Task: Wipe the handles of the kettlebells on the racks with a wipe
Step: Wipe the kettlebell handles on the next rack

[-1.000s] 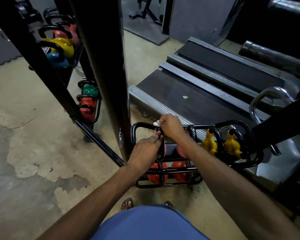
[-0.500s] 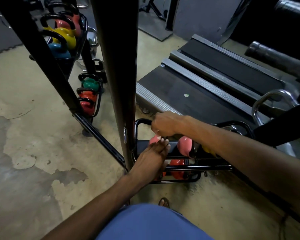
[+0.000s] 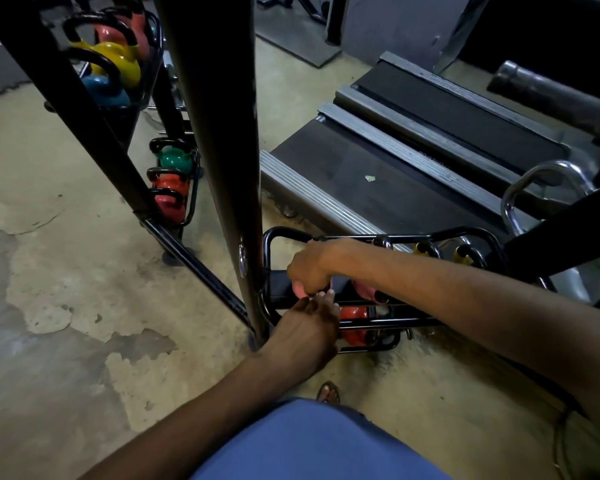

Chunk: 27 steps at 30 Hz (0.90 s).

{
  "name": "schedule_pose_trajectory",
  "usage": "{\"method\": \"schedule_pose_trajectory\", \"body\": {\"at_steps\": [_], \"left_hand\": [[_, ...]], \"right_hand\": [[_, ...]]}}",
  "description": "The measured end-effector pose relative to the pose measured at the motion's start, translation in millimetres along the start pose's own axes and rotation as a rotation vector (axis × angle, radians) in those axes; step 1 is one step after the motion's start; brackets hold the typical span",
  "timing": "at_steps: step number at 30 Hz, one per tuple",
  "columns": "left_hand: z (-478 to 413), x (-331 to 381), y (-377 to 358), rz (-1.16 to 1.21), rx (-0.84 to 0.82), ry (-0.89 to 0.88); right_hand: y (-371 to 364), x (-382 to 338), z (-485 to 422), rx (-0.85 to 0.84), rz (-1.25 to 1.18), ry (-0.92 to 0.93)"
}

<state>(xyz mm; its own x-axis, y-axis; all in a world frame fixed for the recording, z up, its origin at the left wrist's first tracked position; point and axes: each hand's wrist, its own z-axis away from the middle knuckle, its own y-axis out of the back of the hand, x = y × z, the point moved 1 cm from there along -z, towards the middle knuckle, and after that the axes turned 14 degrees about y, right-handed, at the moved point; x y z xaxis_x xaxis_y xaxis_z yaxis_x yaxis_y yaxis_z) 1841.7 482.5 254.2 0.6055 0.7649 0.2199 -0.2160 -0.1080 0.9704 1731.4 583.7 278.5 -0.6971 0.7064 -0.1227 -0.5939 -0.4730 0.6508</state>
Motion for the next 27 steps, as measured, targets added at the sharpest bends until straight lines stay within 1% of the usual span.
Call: {"method": "schedule_pose_trajectory", "body": {"at_steps": [1,3,5,6,8,10,12,14,15,18,19,20,23,25,26,27], "left_hand": [[2.9,0.3,6.7,-0.003,-0.037,-0.001],[7.1,-3.0,21.3,-0.012,-0.06,-0.034],[9.7,-9.3,38.0,-0.045,-0.099,0.003],[9.9,-14.7,44.3,-0.032,-0.1,0.031],[8.6,-26.1,57.1,0.058,-0.067,0.082],[6.9,-37.1,61.6,0.142,-0.044,0.134],[1.2,-44.1,58.8,0.223,0.004,0.166],[-9.8,-47.7,48.9,0.294,0.021,0.176],[-17.8,-49.2,42.4,0.311,-0.001,0.192],[-43.3,-51.2,27.8,0.277,-0.095,0.235],[-50.4,-51.0,23.6,0.241,-0.089,0.234],[-55.2,-50.1,21.1,0.2,-0.072,0.233],[-59.1,-44.6,21.2,0.102,-0.035,0.22],[-59.8,-41.1,24.0,0.033,-0.005,0.198],[-61.1,-39.4,25.1,0.001,0.01,0.188],[-63.0,-37.6,25.9,-0.022,0.025,0.182]], "right_hand": [[2.8,-7.0,3.4,-0.052,-0.07,-0.018],[0.6,-15.0,7.3,-0.05,0.082,0.031],[-9.2,-15.9,11.1,0.07,0.236,0.102],[-16.1,-16.3,14.6,0.163,0.253,0.132],[-30.0,-10.2,22.2,0.317,0.198,0.151],[-41.5,-2.4,33.6,0.494,0.274,0.167],[-55.5,5.5,46.1,0.695,0.278,0.101],[-71.9,6.2,55.4,0.898,0.152,-0.019],[-79.7,2.6,56.1,1.004,0.01,-0.081],[-98.8,-13.7,42.5,1.381,-0.686,-0.25],[-103.5,-17.9,34.3,1.474,-0.88,-0.326],[-105.6,-22.5,27.4,1.522,-1.08,-0.406],[-107.8,-21.0,8.5,1.509,-1.724,-0.586],[-98.0,-10.5,3.5,1.47,-2.117,-0.619],[-91.2,-5.9,3.8,1.47,-2.244,-0.609],[-85.9,-2.8,4.4,1.467,-2.315,-0.581]]}}
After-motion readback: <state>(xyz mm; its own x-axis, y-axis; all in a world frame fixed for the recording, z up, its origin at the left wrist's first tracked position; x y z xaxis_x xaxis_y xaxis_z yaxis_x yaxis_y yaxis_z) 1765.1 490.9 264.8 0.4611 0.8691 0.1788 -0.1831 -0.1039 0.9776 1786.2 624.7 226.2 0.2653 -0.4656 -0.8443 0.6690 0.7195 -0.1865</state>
